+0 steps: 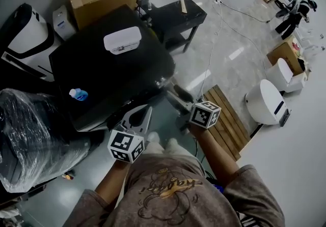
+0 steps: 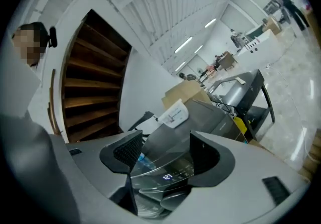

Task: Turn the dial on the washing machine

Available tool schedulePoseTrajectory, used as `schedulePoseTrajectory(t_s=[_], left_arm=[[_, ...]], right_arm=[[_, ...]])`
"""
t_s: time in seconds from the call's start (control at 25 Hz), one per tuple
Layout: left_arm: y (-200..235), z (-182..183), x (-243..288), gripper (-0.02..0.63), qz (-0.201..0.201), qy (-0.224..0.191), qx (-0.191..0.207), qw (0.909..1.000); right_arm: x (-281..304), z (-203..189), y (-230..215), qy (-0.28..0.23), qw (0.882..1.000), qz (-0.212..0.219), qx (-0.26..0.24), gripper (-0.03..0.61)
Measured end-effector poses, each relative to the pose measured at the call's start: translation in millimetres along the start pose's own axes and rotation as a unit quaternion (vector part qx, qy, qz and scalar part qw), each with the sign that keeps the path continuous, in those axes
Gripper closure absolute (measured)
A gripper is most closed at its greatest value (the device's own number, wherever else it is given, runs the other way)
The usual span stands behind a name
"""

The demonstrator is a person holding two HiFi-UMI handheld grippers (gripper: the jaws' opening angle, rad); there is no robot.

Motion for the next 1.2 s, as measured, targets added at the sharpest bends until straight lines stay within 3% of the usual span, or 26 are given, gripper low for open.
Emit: schedulePoseTrajectory(t_s=[0.28,0.52,0.64,0.8,0.84,0.96,1.08,1.2], left_arm=[[-26,24,8,0.614,-0.024,0.005,0.004,0.9997],[-54,31,15,0.614,-0.057,0.009,0.015,0.9982],[-64,31,19,0.614,-0.067,0.009,0.026,0.9973],[-70,32,23,0.614,-0.065,0.003,0.026,0.9975],[-71,32,24,0.614,-0.064,0.001,0.027,0.9976],[-75,31,28,0.614,-0.063,-0.005,0.042,0.9971],[-80,29,34,0.614,-0.072,-0.016,0.053,0.9959],[-82,26,38,0.614,-0.080,-0.031,0.057,0.9947]], right_arm=[[-49,31,35,0.033,0.993,0.027,-0.112,0.307],[-94,37,50,0.072,0.978,0.026,-0.196,0.307],[-111,39,57,0.086,0.963,0.017,-0.254,0.307],[-124,42,64,0.070,0.959,0.013,-0.276,0.308],[-127,41,65,0.065,0.959,0.013,-0.275,0.323],[-134,39,62,0.048,0.958,0.010,-0.281,0.482],[-139,34,58,0.040,0.955,0.004,-0.293,0.565],[-137,29,59,0.038,0.950,0.003,-0.309,0.577]])
Point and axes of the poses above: the fingertips, and each gripper's own axes: x forward along the fingers, y to its left, z out of its top, the point moved 6 cm from there along -x, backward along the fingers
